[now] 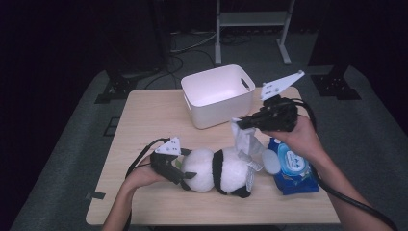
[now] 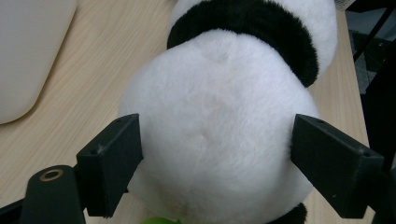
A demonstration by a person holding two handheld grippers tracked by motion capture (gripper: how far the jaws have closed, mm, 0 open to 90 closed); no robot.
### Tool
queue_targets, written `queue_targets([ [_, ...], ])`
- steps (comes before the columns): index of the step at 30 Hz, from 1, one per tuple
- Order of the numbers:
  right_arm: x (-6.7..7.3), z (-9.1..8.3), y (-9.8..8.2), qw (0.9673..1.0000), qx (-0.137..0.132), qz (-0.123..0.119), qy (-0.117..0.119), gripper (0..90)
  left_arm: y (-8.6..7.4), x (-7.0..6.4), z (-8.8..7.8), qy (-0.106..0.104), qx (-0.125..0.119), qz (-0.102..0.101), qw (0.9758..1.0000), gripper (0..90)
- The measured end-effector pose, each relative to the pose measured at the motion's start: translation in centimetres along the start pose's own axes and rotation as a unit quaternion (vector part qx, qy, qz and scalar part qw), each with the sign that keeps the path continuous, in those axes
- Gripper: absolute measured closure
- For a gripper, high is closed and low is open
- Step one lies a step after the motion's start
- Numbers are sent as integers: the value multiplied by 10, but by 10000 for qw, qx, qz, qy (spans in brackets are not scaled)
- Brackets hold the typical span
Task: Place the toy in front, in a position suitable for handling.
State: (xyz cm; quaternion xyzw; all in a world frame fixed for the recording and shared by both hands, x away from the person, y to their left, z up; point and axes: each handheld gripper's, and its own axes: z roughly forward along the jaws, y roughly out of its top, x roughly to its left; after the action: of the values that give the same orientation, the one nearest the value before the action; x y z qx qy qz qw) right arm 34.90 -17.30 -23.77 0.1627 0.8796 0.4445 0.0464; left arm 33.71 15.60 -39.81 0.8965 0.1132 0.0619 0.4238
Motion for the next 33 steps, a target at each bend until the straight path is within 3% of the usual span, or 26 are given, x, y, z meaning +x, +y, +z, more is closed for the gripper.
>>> queue_targets([
  [1,0,0,0,10000,0,0,0,887,0,0,0,-4,-2,-2,10000,159],
  [5,6,33,10,9994,179,-117,287,886,0,0,0,-21,9,22,10000,159],
  [9,9,53,11,9985,267,-131,461,886,-1,0,0,-34,-6,24,10000,159],
  [13,9,82,4,9965,417,-101,714,885,-2,0,1,-51,-16,14,10000,159],
  [19,8,107,-11,9937,610,33,937,877,-3,0,1,-88,-20,1,10000,159],
  [27,9,128,-34,9905,802,129,1107,832,-4,0,3,-111,-9,-9,9999,158],
  [31,12,135,-42,9890,1009,56,1082,733,-4,0,3,-116,-12,1,9999,158],
  [33,14,135,-43,9899,1015,-9,992,652,-4,0,3,-115,-16,-11,9999,158],
])
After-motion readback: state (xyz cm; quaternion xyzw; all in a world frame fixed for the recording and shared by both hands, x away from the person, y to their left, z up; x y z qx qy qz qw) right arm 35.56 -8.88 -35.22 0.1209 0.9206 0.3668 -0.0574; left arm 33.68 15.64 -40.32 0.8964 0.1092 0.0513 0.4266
